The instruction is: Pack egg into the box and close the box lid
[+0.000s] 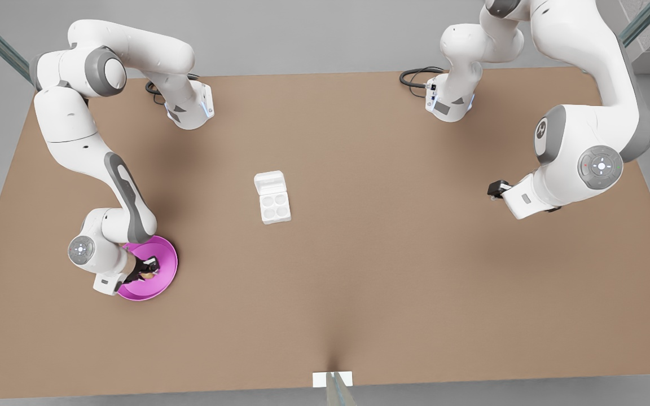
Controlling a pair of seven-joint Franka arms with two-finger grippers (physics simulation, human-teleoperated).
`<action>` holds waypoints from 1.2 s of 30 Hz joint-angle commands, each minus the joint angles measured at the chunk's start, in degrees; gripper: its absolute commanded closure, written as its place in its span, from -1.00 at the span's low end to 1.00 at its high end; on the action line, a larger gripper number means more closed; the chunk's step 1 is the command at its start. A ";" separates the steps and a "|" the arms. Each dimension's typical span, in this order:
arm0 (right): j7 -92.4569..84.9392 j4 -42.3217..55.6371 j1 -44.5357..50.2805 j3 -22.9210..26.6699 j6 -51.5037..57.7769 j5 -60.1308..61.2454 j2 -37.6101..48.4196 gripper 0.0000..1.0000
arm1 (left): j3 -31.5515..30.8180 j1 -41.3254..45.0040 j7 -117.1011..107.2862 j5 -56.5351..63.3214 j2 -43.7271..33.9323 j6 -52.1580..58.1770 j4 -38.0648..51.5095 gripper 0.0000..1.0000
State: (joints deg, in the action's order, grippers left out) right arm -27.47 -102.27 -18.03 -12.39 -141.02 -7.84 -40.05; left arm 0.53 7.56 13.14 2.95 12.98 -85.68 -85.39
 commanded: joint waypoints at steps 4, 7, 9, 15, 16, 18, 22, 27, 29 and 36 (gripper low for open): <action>-0.22 0.06 0.01 -0.01 0.13 0.02 0.06 -0.03 | 0.00 0.00 -0.05 0.04 -0.06 0.07 0.04 -1.00; -0.74 0.14 -0.07 -0.01 0.13 0.02 -0.02 0.09 | 0.00 0.00 -0.05 0.04 -0.06 0.07 0.05 -1.00; -0.83 0.32 -0.07 -0.01 0.22 0.02 0.06 0.11 | 0.00 0.00 -0.05 0.04 -0.06 0.07 0.05 -1.00; -0.92 1.55 0.19 -0.09 1.53 0.02 0.24 0.12 | 0.00 0.09 -0.13 -0.05 -0.06 0.07 0.05 -1.00; -0.83 3.39 0.19 -0.09 3.99 0.10 0.24 0.12 | 0.00 0.09 -0.13 0.04 -0.06 0.07 0.05 -1.00; -0.83 4.45 0.45 -0.10 4.96 0.10 0.24 0.12 | 0.00 0.09 -0.13 0.04 -0.06 0.07 0.05 -1.00; -0.48 5.42 0.72 -0.18 6.11 0.10 0.24 0.12 | 0.00 0.09 -0.13 0.04 -0.06 0.07 0.05 -1.00; 4.53 10.95 3.18 -0.45 11.47 0.72 0.24 0.12 | 0.00 0.09 -0.13 0.04 -0.06 0.16 0.05 -1.00; 7.07 13.68 4.58 -0.45 14.98 0.72 0.24 0.12 | 0.00 0.09 -0.13 0.04 -0.06 0.16 0.04 -1.00; 20.52 18.16 12.76 -0.45 22.89 0.81 0.24 0.12 | 0.00 0.09 -0.13 0.04 0.03 0.16 0.05 -1.00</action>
State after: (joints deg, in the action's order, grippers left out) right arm -23.73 -84.58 -6.09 -12.85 -123.90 -6.63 -39.88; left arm 0.53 7.65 13.04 2.92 13.07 -85.54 -85.39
